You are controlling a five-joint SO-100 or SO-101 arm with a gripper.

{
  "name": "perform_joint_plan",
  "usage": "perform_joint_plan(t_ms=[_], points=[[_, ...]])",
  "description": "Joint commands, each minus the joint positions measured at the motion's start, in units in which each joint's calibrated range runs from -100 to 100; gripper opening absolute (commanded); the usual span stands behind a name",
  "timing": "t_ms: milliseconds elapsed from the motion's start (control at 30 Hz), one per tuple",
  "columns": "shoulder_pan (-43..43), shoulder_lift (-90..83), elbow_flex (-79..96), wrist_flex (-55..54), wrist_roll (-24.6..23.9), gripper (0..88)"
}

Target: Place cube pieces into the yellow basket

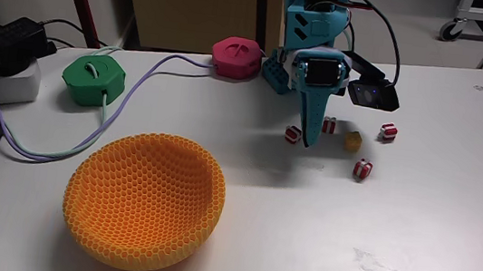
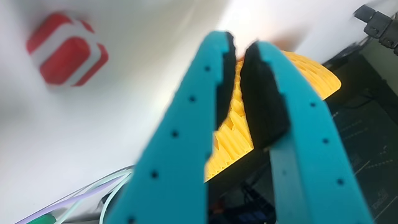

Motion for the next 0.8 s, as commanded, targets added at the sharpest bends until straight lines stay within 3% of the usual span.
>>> perform_joint_plan(t_ms=[0,433,500,600,767], points=[[-0.75,-0.69,-0.50,-0.07,-6.64,0.2],[-2.99,-0.69,-0.79,0.28,-10.60,0.2],[-3.46,-0.69,-4.26,1.67,-13.28,0.9],[-3.83,6.13,-17.54,8.62,-17.48,10.7],[-10.73,22.04,-27.85,7.66,-32.82,16.1]])
